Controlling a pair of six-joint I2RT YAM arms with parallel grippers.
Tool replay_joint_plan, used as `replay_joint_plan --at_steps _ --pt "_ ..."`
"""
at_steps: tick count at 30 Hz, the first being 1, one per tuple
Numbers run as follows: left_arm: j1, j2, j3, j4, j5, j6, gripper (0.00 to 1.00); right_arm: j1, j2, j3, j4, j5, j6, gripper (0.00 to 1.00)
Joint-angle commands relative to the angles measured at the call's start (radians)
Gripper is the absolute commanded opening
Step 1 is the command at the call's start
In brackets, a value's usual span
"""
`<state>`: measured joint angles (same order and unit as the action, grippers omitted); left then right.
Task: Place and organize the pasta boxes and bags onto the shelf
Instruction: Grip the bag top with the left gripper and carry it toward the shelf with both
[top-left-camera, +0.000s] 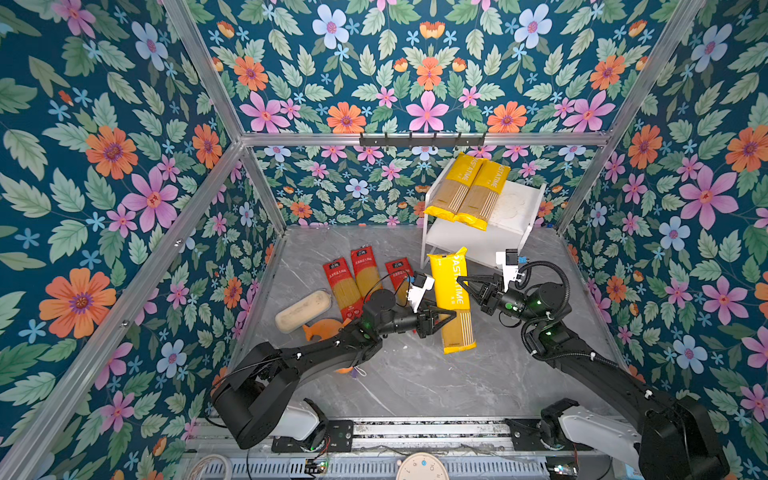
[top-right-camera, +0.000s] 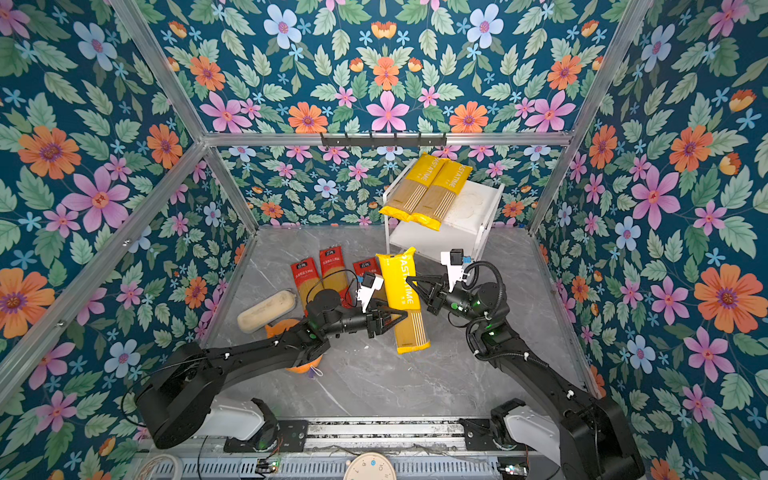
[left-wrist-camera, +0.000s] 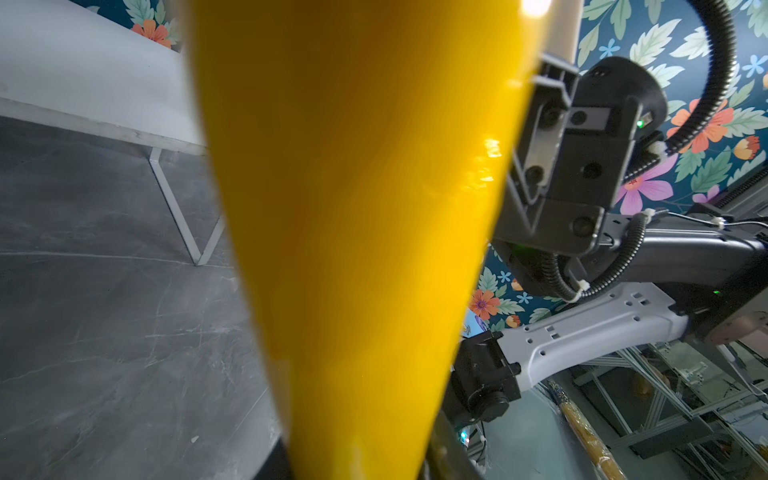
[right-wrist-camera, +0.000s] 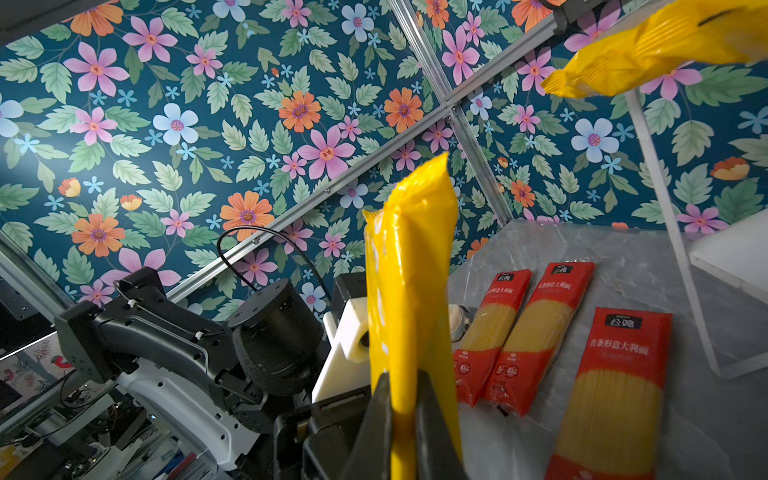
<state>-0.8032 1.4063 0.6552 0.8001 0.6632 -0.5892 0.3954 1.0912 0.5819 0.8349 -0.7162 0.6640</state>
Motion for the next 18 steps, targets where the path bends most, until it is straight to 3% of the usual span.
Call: replay_joint_plan --at_steps 1,6,9,13,18 --pt "0.003 -0.008 0.018 0.062 0.008 -0.004 0.23 -0.001 -0.003 0.002 0.148 -0.064 0.066 0.24" --pt "0.03 -0.045 0.056 0.011 0.019 -0.017 0.12 -0.048 -0.056 -0.043 0.014 -0.101 0.065 0.43" --pt "0.067 -0.071 0.085 -0.016 0.043 -0.04 0.12 -0.097 -0.111 -0.119 -0.032 -0.118 0.069 0.49" --pt "0.101 -0.085 0.146 -0.082 0.088 -0.038 0.14 -0.1 -0.193 -0.172 -0.232 -0.138 -0.03 0.57" --pt "0.111 -0.052 0.228 -0.126 0.133 -0.03 0.15 -0.093 -0.251 -0.225 -0.24 -0.117 -0.048 0.6"
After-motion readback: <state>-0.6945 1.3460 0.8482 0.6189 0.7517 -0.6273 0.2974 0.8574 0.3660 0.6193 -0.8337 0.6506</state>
